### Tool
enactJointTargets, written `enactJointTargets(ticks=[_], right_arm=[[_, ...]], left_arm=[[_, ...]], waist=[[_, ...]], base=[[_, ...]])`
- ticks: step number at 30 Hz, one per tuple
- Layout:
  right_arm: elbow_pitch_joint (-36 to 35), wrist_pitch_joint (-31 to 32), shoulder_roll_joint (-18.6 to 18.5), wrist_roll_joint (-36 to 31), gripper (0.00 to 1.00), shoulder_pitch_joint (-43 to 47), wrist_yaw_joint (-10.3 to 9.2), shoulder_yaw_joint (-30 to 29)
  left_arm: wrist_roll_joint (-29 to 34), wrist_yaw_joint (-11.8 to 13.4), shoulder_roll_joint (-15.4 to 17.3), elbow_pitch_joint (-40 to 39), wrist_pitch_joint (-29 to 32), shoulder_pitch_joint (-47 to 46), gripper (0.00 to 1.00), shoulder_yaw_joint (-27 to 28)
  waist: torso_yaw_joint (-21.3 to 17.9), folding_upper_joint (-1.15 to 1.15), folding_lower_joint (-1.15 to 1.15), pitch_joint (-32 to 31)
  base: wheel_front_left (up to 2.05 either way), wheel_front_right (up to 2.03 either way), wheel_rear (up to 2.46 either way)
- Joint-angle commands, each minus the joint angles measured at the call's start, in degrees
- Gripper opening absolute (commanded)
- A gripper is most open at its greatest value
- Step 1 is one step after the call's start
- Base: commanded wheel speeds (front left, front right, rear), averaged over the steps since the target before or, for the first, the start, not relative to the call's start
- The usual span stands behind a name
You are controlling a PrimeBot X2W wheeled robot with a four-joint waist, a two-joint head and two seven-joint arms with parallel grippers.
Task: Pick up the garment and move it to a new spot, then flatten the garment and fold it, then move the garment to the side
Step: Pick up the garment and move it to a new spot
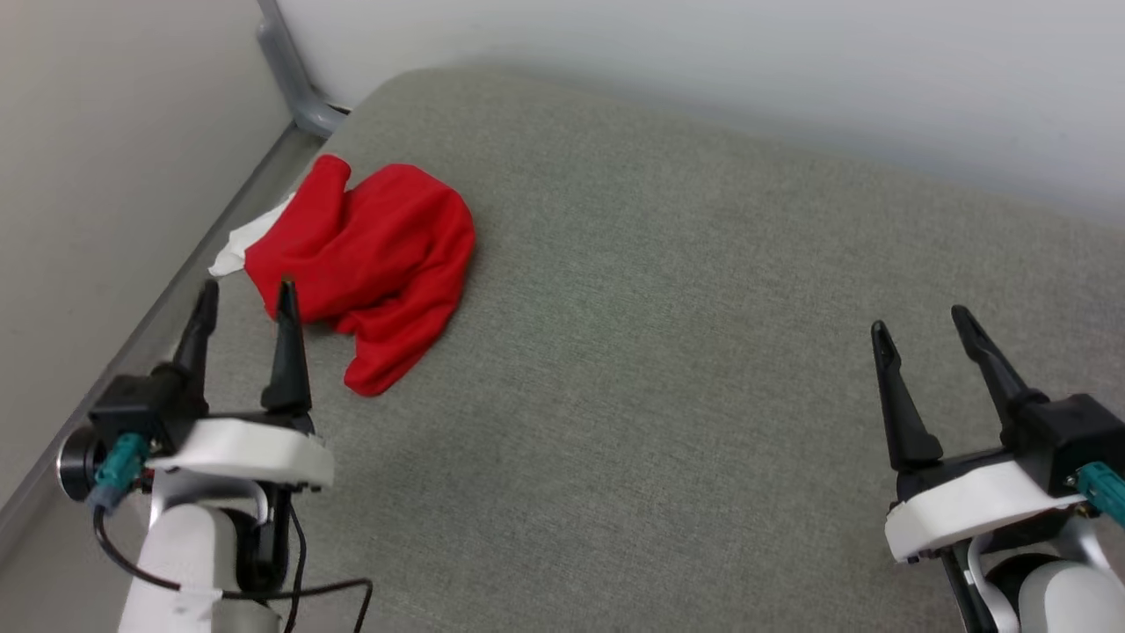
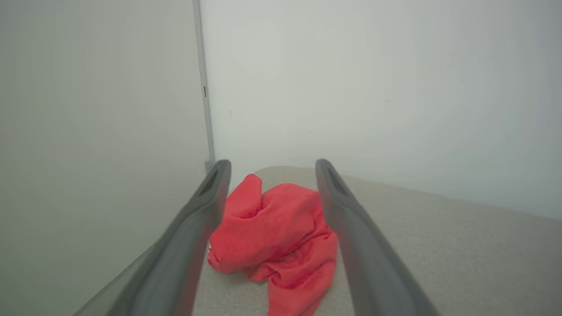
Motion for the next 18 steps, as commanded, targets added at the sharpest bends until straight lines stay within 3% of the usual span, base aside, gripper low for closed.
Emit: enactJointTargets(ticks=[1,5,9,18], right_arm=[[-0.64,0.24,0.07,-0.56,1.0,-1.01,-0.04,-0.09],[-2.68,1.62,0.07,-2.45,1.0,-2.6,-0.04,-0.35],[-4.4,2.61,0.07,-3.37,1.0,-4.12,-0.04,-0.41],[-5.55,2.46,0.07,-3.75,1.0,-6.89,-0.04,-0.13]], left_arm=[[-0.8,-0.26,0.17,1.12,-0.07,-1.55,1.0,0.28],[-2.15,-0.91,2.83,4.4,1.33,-9.22,1.0,0.97],[-6.12,-1.94,6.18,8.43,6.48,-16.89,1.0,1.13],[-16.19,-2.64,18.92,20.21,29.25,-28.82,1.0,-4.65]], waist=[[-1.97,0.0,0.0,2.99],[-4.52,0.0,0.0,7.47],[-7.02,0.0,0.0,11.71],[-11.7,0.0,0.0,18.6]], base=[[0.0,0.0,0.0],[0.0,0.0,0.0],[0.0,0.0,0.0],[0.0,0.0,0.0]])
